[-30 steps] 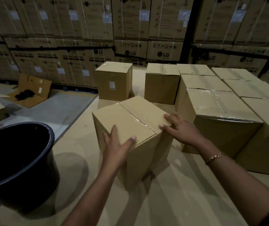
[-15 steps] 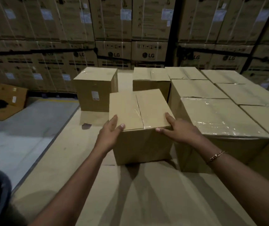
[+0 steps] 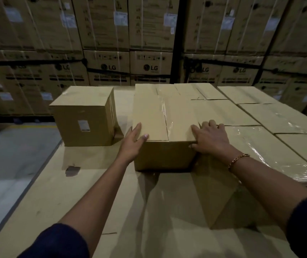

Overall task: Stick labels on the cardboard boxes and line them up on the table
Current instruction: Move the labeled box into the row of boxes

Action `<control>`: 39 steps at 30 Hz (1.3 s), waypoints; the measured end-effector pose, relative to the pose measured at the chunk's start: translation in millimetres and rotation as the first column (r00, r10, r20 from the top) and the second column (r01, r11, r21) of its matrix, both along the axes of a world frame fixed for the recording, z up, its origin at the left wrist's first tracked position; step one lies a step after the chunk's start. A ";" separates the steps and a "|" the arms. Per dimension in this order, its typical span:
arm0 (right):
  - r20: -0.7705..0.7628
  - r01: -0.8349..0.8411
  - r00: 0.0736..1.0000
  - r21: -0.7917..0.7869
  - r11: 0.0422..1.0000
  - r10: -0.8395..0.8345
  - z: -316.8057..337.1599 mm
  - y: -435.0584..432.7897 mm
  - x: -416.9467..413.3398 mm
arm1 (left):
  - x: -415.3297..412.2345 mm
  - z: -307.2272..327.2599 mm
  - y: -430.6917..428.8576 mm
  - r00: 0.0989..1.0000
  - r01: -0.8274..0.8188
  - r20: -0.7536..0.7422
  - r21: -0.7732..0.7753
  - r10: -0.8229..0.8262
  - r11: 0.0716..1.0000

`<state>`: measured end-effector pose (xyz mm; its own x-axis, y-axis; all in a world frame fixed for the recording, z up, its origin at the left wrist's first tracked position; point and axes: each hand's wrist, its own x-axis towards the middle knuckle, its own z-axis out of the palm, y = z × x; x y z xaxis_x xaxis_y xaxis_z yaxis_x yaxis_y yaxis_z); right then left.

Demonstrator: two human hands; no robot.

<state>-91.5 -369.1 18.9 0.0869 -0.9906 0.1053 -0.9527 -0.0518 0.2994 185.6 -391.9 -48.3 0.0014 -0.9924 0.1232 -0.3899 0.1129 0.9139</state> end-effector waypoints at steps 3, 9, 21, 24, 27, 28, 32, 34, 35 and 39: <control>0.038 0.012 0.999 -0.029 1.000 -0.010 -5.6 -7.7 -3.1 | 0.0 2.6 -16.9 1.000 0.000 0.022 0.011 0.000 1.000; 0.228 0.106 0.964 0.146 0.984 -0.138 -4.9 -23.9 1.1 | 0.3 5.8 -37.3 0.995 0.021 0.100 0.011 -0.022 1.000; 0.176 0.159 0.968 0.112 0.981 -0.177 2.5 -30.9 8.1 | 2.1 -2.5 -53.2 0.995 0.002 0.102 0.040 -0.006 0.999; 0.185 0.116 0.975 0.026 0.993 -0.119 4.5 -36.8 28.9 | 11.0 -5.8 -55.0 0.995 0.001 0.097 0.042 -0.005 0.999; 0.300 -0.042 0.952 -0.081 0.996 0.064 9.9 -48.3 75.3 | 45.5 -5.6 -66.6 0.991 -0.091 0.097 -0.018 0.092 0.996; 0.379 -0.090 0.918 -0.097 0.991 0.120 10.3 -54.3 95.3 | 63.8 -4.7 -72.8 0.982 -0.139 0.122 -0.048 0.144 0.989; 0.675 -0.267 0.685 -0.118 0.956 0.275 3.9 -88.2 185.7 | 156.5 -2.4 -100.0 0.910 -0.293 0.257 -0.154 0.325 0.944; 0.777 -0.323 0.573 -0.080 0.943 0.262 -0.4 -111.2 229.7 | 200.9 -1.0 -112.7 0.874 -0.339 0.295 -0.198 0.386 0.920; 0.810 -0.345 0.534 -0.054 0.937 0.243 -2.5 -124.0 249.7 | 220.7 -0.7 -120.3 0.858 -0.362 0.306 -0.213 0.414 0.908; 0.891 -0.379 0.436 0.053 0.924 0.128 -13.3 -178.8 312.4 | 290.1 2.2 -154.0 0.818 -0.470 0.288 -0.166 0.498 0.867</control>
